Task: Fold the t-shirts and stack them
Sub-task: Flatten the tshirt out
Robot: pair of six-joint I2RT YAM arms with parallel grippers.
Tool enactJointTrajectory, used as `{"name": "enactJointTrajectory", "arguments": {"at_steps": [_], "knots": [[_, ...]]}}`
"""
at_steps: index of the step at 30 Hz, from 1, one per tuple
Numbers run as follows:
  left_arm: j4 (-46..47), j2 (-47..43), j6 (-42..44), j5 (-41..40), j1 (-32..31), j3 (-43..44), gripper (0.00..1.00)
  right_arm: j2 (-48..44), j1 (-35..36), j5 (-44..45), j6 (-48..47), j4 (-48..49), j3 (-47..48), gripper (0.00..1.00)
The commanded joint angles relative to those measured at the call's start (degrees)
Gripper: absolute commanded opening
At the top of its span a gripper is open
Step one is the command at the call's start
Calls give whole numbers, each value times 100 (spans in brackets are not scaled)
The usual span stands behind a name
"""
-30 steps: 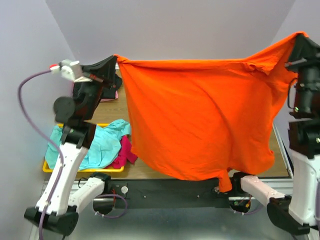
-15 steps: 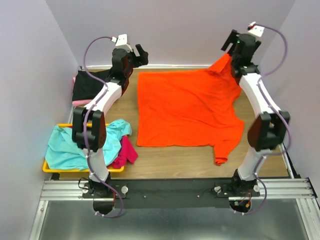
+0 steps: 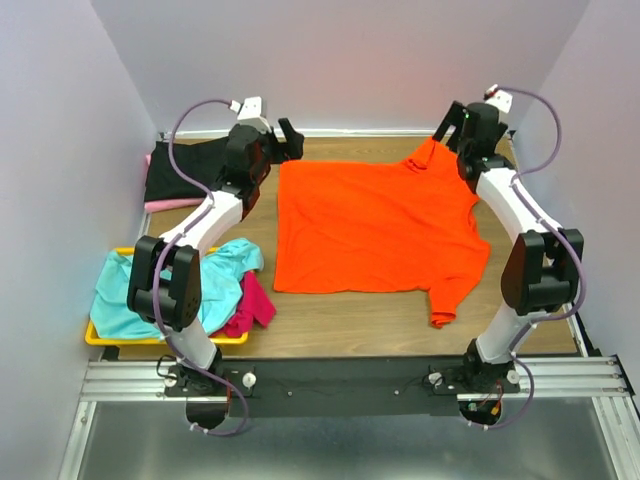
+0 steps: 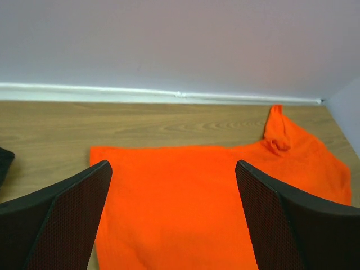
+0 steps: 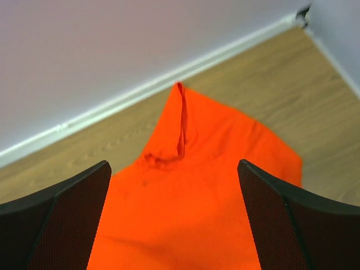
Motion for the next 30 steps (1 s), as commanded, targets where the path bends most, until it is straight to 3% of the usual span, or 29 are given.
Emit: {"name": "enactJointTrajectory", "arguments": {"at_steps": [1,10,20,30], "knots": [[-11,101,-77,-18,-240,-477,98,-86,-64,-338,433,-90,-818,100],[-625,329,-148,-897,-767,-811,98,-104,-310,-820,776,-222,-1654,100],[-705,1085,-438,-326,-909,-758,98,624,-811,-1568,952,-328,-1699,100],[-740,1287,-860,-440,-961,-890,98,1548,-1233,-2157,1040,-442,-1215,100]]}}
